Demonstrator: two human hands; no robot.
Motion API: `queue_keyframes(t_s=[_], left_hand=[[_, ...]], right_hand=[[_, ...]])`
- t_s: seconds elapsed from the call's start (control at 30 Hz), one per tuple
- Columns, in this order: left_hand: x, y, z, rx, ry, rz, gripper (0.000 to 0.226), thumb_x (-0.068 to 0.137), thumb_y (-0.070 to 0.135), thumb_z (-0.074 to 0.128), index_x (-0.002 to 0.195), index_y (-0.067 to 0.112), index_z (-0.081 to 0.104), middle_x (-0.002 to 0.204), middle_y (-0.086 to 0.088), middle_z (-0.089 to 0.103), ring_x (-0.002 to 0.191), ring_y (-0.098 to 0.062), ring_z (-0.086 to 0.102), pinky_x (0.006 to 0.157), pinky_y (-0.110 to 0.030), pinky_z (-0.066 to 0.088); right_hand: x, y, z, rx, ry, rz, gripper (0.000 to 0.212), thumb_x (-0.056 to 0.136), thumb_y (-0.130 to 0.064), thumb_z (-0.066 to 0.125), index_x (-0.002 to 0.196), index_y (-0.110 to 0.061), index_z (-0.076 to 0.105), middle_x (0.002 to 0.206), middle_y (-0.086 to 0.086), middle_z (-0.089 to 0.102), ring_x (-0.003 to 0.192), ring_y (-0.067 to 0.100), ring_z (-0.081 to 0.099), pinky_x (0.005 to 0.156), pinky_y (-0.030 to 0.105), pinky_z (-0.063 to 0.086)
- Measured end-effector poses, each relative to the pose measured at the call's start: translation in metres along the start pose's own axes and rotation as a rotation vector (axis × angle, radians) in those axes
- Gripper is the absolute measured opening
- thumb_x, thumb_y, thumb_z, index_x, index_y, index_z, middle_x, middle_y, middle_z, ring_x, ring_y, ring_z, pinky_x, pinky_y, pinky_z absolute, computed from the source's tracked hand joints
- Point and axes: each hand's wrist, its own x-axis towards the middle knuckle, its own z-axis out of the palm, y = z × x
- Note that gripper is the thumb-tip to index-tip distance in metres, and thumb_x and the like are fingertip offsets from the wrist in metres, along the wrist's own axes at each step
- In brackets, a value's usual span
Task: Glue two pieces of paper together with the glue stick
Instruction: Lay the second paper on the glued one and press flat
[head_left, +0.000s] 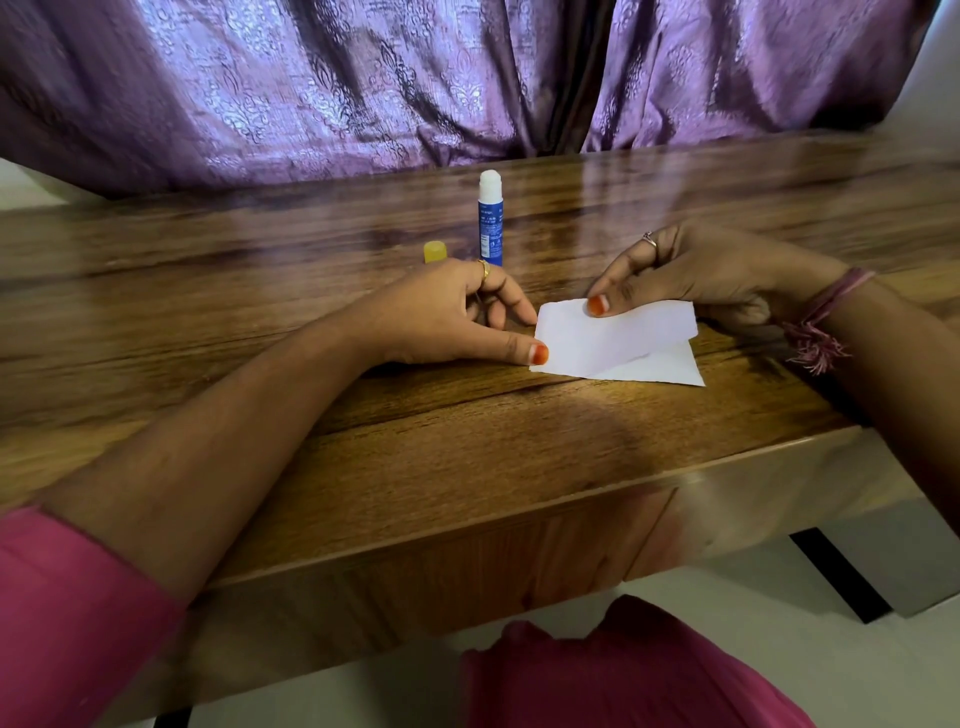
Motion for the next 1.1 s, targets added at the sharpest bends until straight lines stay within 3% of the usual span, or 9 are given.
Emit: queue_keyframes(t_s=[0.57,0.77,0.97,1.1], left_hand=[[0.0009,0.0005,-0.0018,0.036,-0.004,-0.012,0.06,0.052,0.062,0.071,0.103,0.03,0.066,0.07,0.017,0.053,0.057,0.001,0.041,0.055,-0.019,0.034],[0.0002,0.0005,-0.0021,0.071,-0.038,0.03,0.055,0.06,0.06,0.067,0.111,0.038,0.064,0.073,0.015,0.05,0.057,0.001,0.039,0.059,-0.022,0.032],[0.001,0.0022,-0.0029,0.129,-0.074,0.037,0.058,0.061,0.064,0.062,0.114,0.042,0.061,0.071,0.015,0.048,0.058,0.006,0.045,0.056,-0.009,0.03],[0.0025,0.0023,-0.0044,0.132,-0.086,0.024,0.066,0.057,0.067,0.06,0.117,0.039,0.061,0.07,0.012,0.047,0.058,0.005,0.044,0.056,-0.01,0.029]], right_hand=[[0.0013,-0.0007,0.0004,0.009,-0.021,0.008,0.034,0.05,-0.022,0.084,0.082,-0.012,0.077,0.074,0.005,0.076,0.061,0.012,0.069,0.058,0.021,0.055],[0.0014,0.0005,0.0002,0.011,-0.022,0.006,0.034,0.05,-0.023,0.084,0.082,-0.012,0.078,0.076,0.005,0.076,0.063,0.012,0.07,0.061,0.023,0.056],[0.0024,0.0019,-0.0017,-0.005,-0.013,0.007,0.033,0.053,-0.022,0.085,0.083,-0.012,0.078,0.08,0.007,0.077,0.066,0.013,0.071,0.062,0.023,0.058],[0.0023,0.0019,-0.0008,-0.017,-0.006,0.004,0.036,0.05,-0.024,0.086,0.083,-0.011,0.078,0.079,0.007,0.077,0.066,0.012,0.071,0.059,0.022,0.058]])
